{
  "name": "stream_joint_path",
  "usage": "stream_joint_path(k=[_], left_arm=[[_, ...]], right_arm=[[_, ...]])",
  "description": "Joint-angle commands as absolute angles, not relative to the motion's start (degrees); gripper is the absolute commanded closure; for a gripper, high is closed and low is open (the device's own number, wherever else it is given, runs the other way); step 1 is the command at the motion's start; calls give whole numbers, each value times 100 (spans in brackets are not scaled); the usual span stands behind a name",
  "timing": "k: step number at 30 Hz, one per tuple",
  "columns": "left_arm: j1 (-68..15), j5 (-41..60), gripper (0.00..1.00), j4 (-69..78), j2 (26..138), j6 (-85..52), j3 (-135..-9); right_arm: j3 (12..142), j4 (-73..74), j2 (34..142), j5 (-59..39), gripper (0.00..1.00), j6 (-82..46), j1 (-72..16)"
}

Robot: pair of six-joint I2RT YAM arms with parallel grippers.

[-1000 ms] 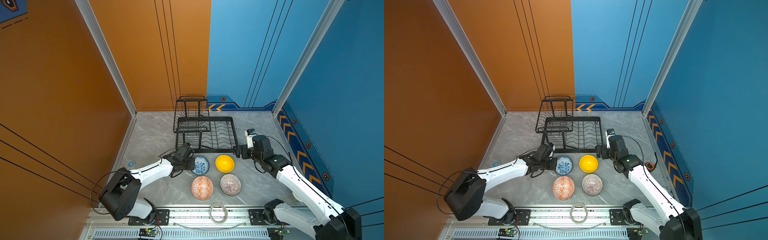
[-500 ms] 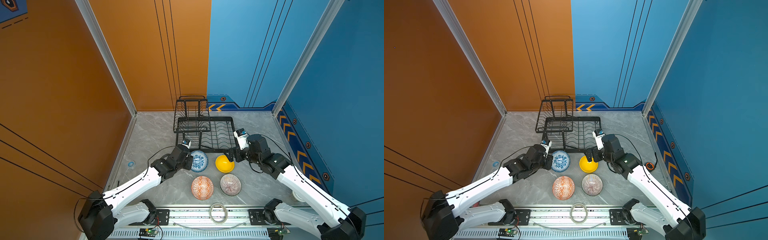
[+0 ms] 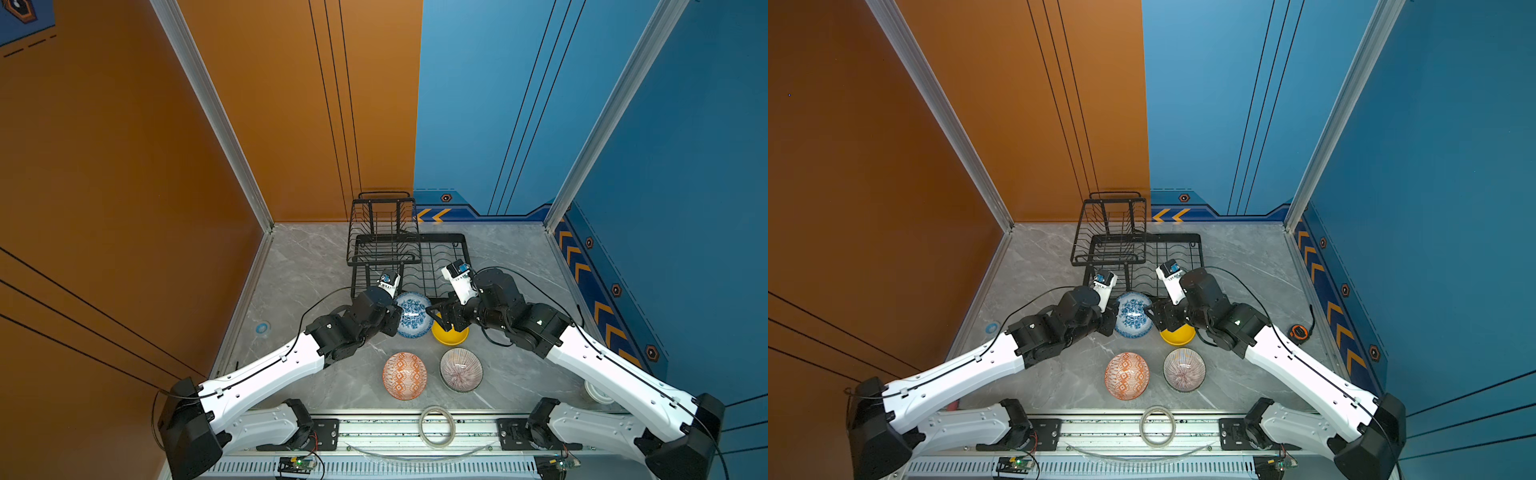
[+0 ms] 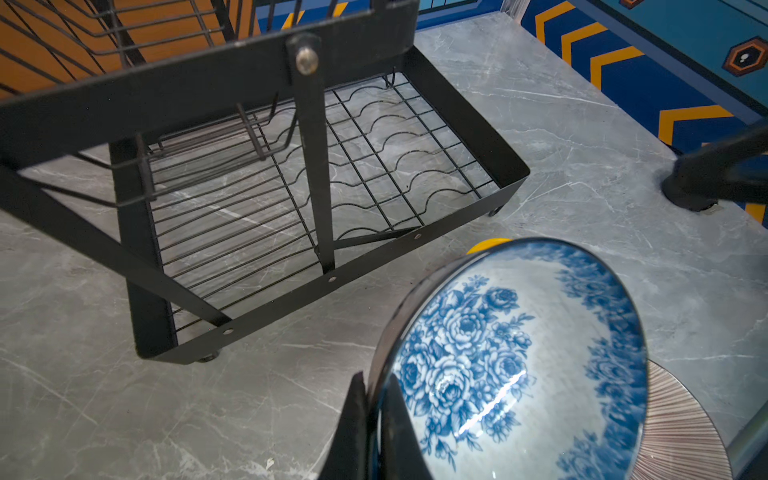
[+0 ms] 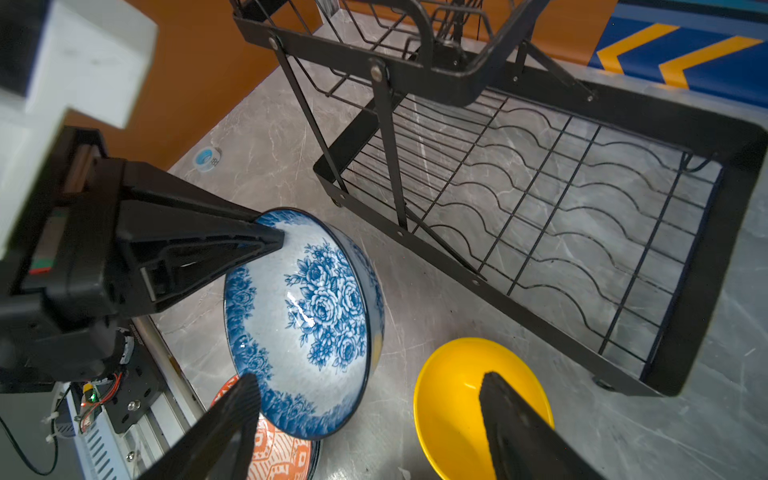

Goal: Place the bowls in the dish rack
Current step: 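Tilt the blue floral bowl up with the left gripper while the right grasps its rim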

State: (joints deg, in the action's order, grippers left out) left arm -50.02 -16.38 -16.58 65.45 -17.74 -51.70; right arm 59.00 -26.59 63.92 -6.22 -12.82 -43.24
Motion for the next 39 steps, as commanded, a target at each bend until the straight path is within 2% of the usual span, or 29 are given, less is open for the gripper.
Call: stream_joint_path(k=[1, 7, 18, 21, 22, 29, 35, 39], left_arm=[[-5063, -1878, 100, -1169, 6508, -1731, -5424], [-5077, -1857, 100, -872, 6561, -1696, -5467], [-5120, -1813, 100, -569, 6704, -1746, -5450], [-5145, -1804, 100, -499, 6745, -1756, -5454], [-5149, -1802, 100, -486, 6757, -1758, -5453], [-5167, -1767, 100, -398, 6785, -1766, -5406], [-5179, -1741, 100, -313, 6767, -1849, -5279], [-5181, -1716, 100, -271, 6717, -1922, -5163]], right_arm=[[6029, -2796, 6483, -456, 24, -1519, -4361], [5992, -2659, 6664, -318, 32, -1776, -4364], [5794, -2009, 7005, -203, 58, -2382, -4348], [5728, -1872, 7105, -174, 61, -2545, -4345], [5680, -1827, 7118, -136, 66, -2603, -4344], [5605, -1748, 7063, -53, 83, -2677, -4282], [5521, -1706, 6947, -9, 90, -2672, -4252], [5441, -1678, 6850, 33, 100, -2689, -4239]])
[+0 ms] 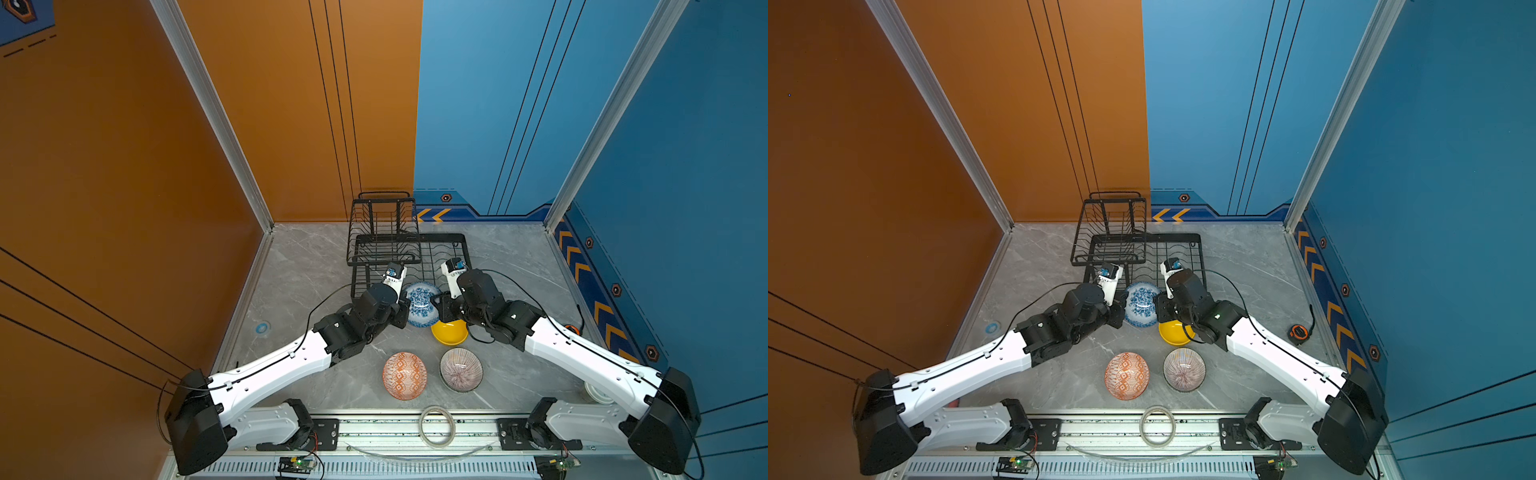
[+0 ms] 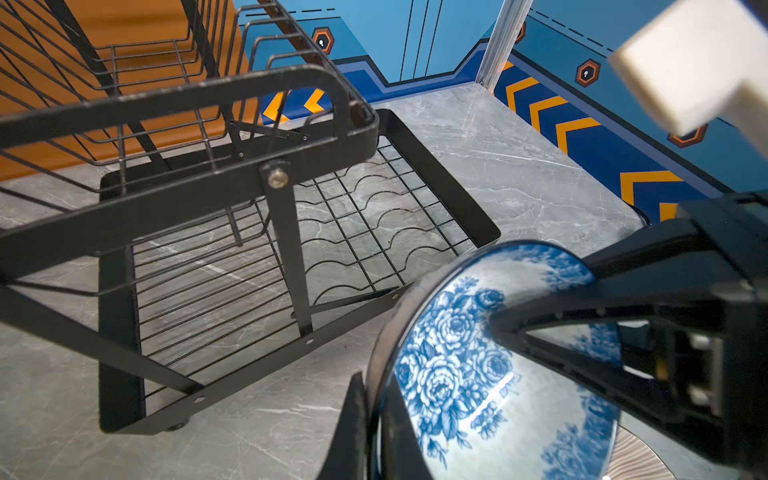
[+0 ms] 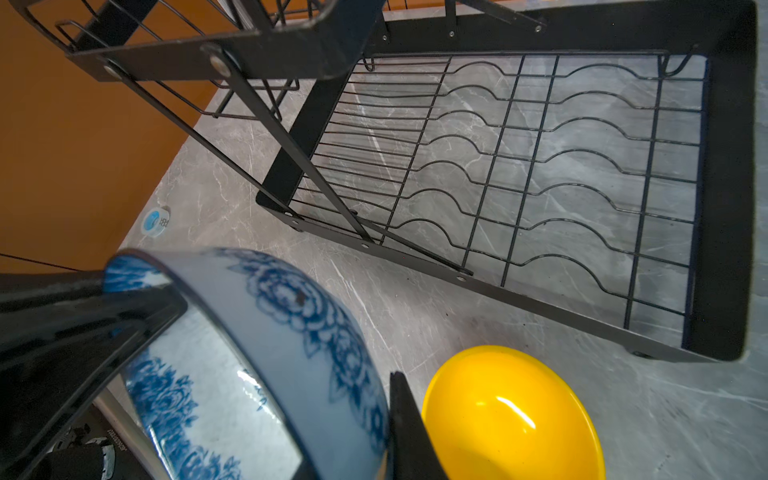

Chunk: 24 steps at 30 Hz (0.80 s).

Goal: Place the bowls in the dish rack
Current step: 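Tilt the blue floral bowl up with the left gripper while the right grasps its rim, then lift the blue floral bowl with the right gripper while the left gripper releases it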

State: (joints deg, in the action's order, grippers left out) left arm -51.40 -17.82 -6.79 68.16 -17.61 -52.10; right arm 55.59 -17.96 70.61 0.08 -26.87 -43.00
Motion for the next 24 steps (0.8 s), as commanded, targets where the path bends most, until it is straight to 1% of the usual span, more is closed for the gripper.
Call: stream_joint_path(k=[1, 5, 6, 7, 8, 9, 11, 13, 14, 15, 18, 21, 24], left_arm=[[-5186, -1705, 100, -264, 6698, -1933, -5142], [-5181, -1607, 100, -404, 6637, -1939, -5115], [-5185, -1602, 98, -504, 6619, -1914, -5135], [-5173, -1614, 87, -625, 6590, -1879, -5149], [-5167, -1622, 72, -763, 6547, -1835, -5159], [-5157, -1630, 62, -875, 6506, -1799, -5159], [-5112, -1625, 33, -1237, 6375, -1700, -5146], [-5047, -1567, 12, -1518, 6234, -1621, -5125], [-5007, -1579, 3, -1671, 6170, -1601, -5121], [-4960, -1567, 1, -1798, 6116, -1591, -5115], [-4821, -1532, 2, -2094, 5950, -1560, -5064], [-4686, -1479, 2, -2252, 5822, -1538, -4997], [-4555, -1420, 2, -2308, 5720, -1545, -4910]], right_arm=[[5431, -1678, 6829, 52, 100, -2698, -4243], [5361, -1682, 6738, 94, 100, -2638, -4218], [5361, -1681, 6706, 96, 100, -2592, -4200], [5339, -1684, 6670, 96, 100, -2518, -4175], [5327, -1683, 6633, 75, 100, -2413, -4135], [5326, -1698, 6598, 49, 100, -2296, -4102], [5318, -1731, 6517, 29, 100, -1923, -4061], [5304, -1728, 6471, -45, 100, -1527, -3824], [5300, -1719, 6460, -95, 100, -1279, -3774], [5298, -1715, 6456, -105, 100, -1063, -3738], [5326, -1690, 6485, -149, 100, -362, -3656], [5396, -1661, 6546, 70, 100, 330, -3642], [5363, -1449, 6544, 493, 100, 1001, -3649]])
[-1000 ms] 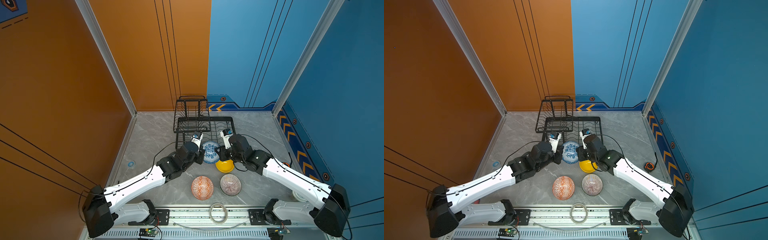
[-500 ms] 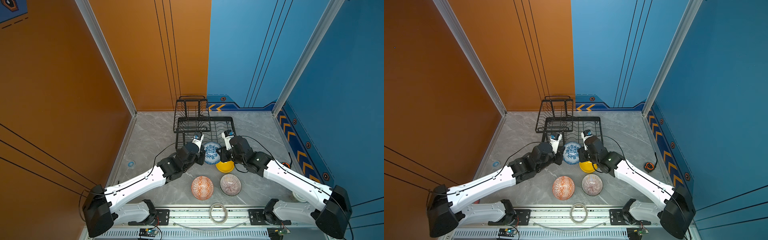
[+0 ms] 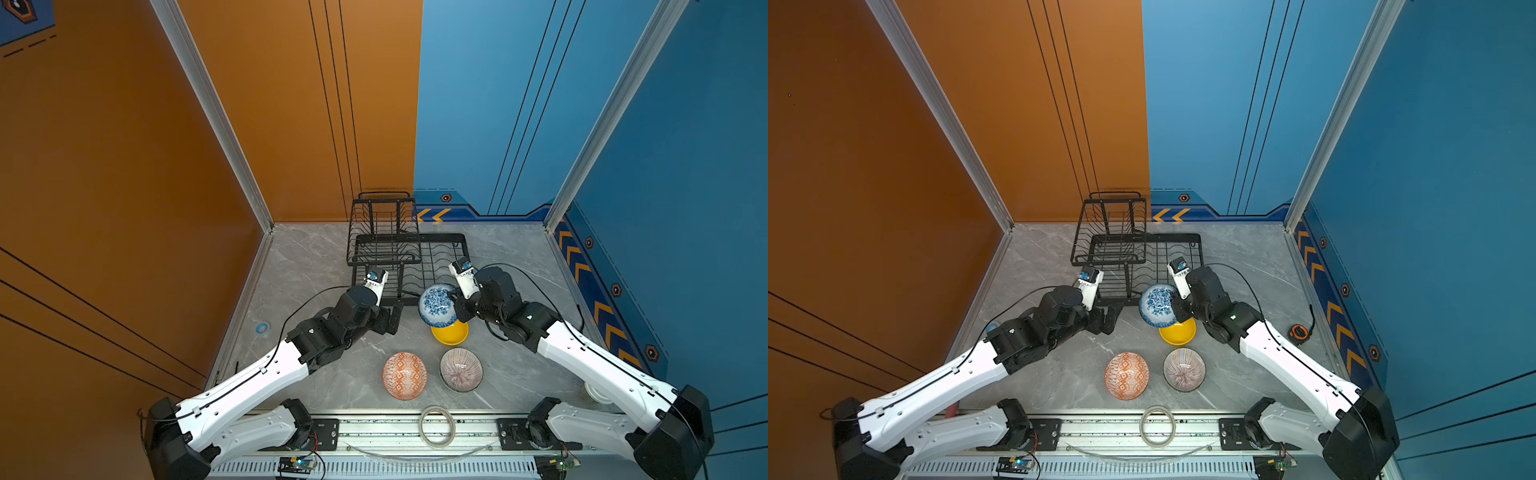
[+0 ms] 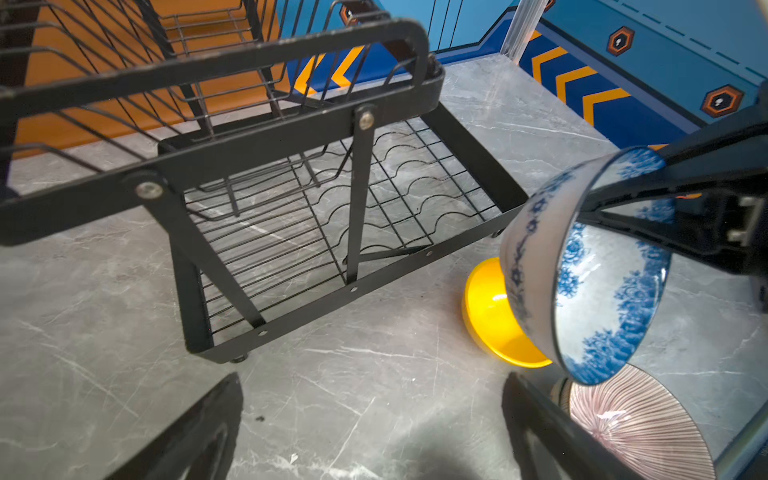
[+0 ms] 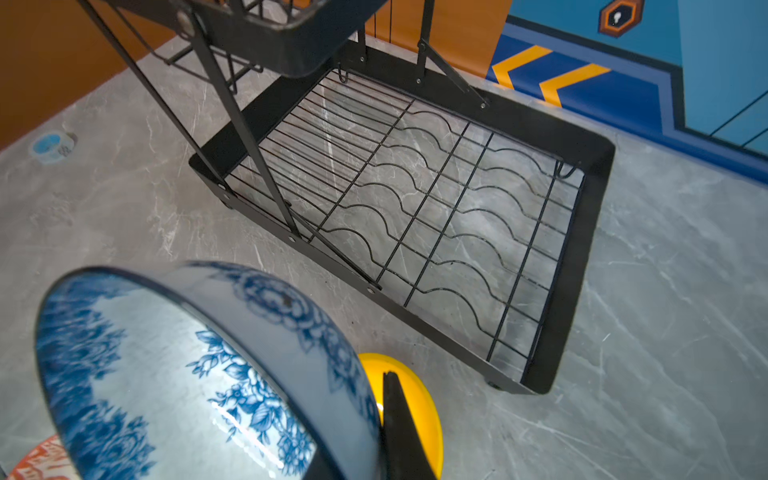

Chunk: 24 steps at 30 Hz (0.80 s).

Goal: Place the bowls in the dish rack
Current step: 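Lift the blue floral bowl with the right gripper while the left gripper releases it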

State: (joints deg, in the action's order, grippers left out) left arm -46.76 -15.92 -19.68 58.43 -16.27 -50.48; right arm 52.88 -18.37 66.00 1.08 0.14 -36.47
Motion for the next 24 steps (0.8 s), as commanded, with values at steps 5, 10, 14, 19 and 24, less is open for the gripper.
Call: stream_joint_path(k=[5, 10, 14, 19, 24], left_arm=[[-4371, -1289, 2, -2320, 5634, -1573, -4819], [-4186, -1095, 2, -2312, 5642, -1591, -4757], [-4052, -917, 2, -2262, 5669, -1600, -4696], [-3901, -653, 2, -2148, 5704, -1591, -4657], [-3817, -438, 2, -2005, 5739, -1556, -4624]], right_arm=[[4904, -491, 6302, 865, 100, 2110, -3654], [4366, 813, 6226, 1411, 100, 3197, -3867], [3970, 2257, 6601, 2215, 100, 4363, -4251], [3697, 3966, 7249, 2683, 100, 5657, -4449], [3645, 5305, 7915, 2891, 100, 6572, -4497]])
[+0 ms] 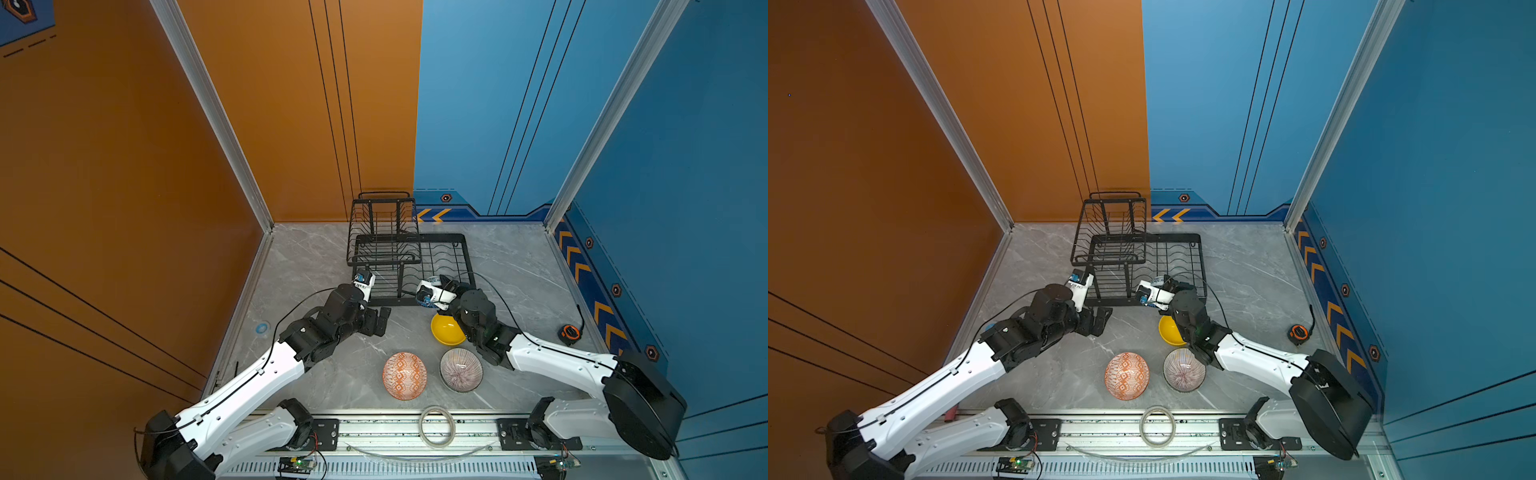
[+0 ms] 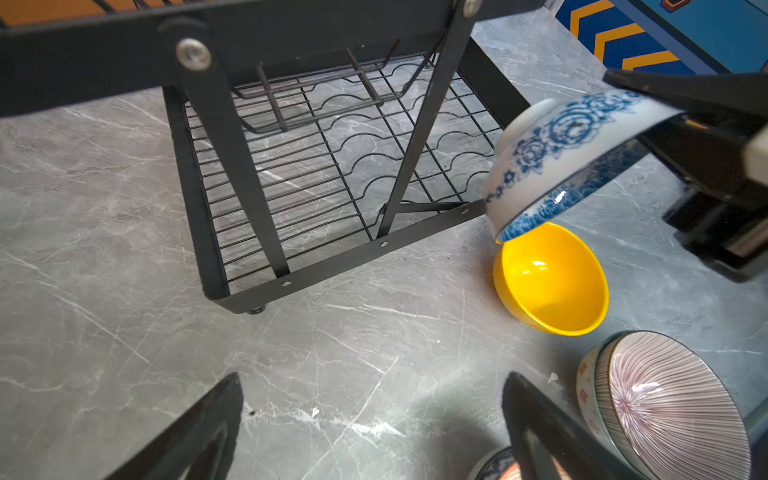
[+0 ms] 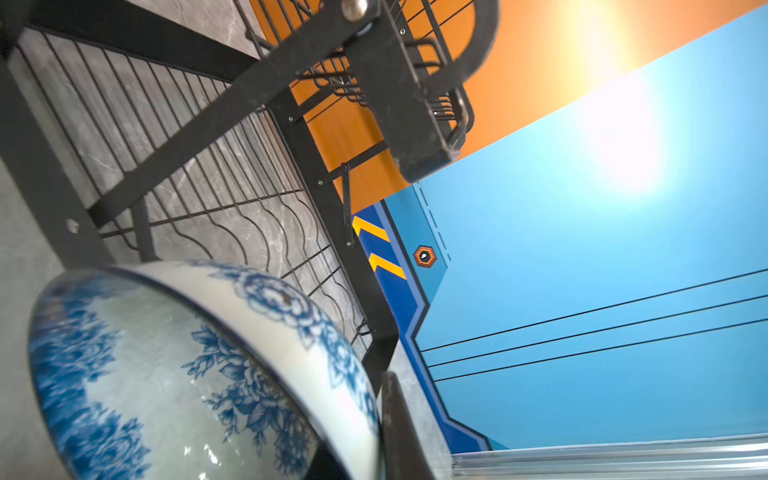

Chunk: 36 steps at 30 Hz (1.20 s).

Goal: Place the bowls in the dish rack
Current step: 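Lift the blue floral bowl with the right gripper while the left gripper releases it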

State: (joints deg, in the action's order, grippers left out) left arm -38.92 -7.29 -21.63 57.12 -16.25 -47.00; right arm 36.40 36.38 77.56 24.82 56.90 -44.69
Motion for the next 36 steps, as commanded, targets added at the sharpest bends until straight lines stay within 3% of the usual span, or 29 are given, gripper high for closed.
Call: stream_joint_path(k=[1, 16, 36], left_arm=[[-3807, -399, 2, -1987, 5746, -1540, -4623], [-3619, -167, 2, -1903, 5685, -1474, -4584], [-3478, -72, 2, -1970, 5417, -1512, -4410]], right_arm=[[3645, 5499, 8025, 2908, 100, 6719, -4499], [4227, 6486, 9360, 3076, 100, 8123, -4060], [5427, 6910, 10962, 2360, 100, 8550, -3093]])
